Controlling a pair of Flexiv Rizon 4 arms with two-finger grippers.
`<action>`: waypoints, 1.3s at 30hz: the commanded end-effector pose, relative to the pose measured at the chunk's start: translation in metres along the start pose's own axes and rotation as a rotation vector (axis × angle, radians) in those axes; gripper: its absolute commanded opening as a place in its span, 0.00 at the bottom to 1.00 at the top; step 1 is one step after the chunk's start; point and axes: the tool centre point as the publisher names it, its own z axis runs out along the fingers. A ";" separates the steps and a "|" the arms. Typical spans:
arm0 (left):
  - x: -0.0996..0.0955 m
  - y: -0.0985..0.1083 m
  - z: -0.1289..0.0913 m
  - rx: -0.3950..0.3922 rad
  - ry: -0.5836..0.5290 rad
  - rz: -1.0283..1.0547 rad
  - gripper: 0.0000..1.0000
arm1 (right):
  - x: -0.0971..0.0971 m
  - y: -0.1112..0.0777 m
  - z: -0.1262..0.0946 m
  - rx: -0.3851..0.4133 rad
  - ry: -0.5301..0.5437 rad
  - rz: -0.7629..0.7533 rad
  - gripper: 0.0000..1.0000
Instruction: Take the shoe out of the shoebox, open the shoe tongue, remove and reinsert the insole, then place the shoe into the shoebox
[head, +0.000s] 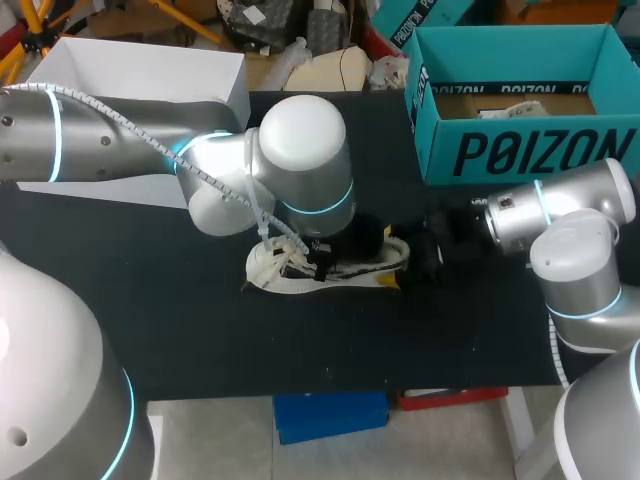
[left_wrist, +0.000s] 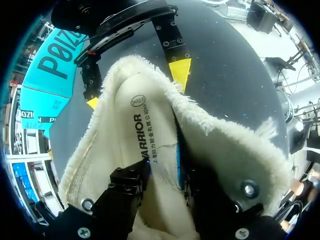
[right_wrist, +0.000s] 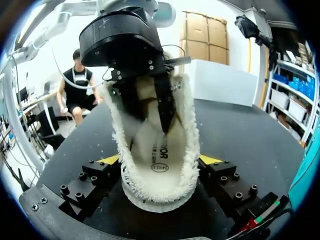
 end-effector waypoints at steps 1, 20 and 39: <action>0.002 0.015 0.059 0.027 -0.059 -0.001 0.42 | 0.000 -0.002 0.000 0.000 -0.001 0.000 0.00; -0.016 0.017 0.094 -0.001 -0.128 0.023 0.46 | 0.000 -0.002 0.000 0.000 -0.001 0.000 0.00; -0.028 0.003 0.080 0.099 -0.064 -0.031 0.00 | 0.000 -0.002 0.000 0.000 -0.001 0.000 0.00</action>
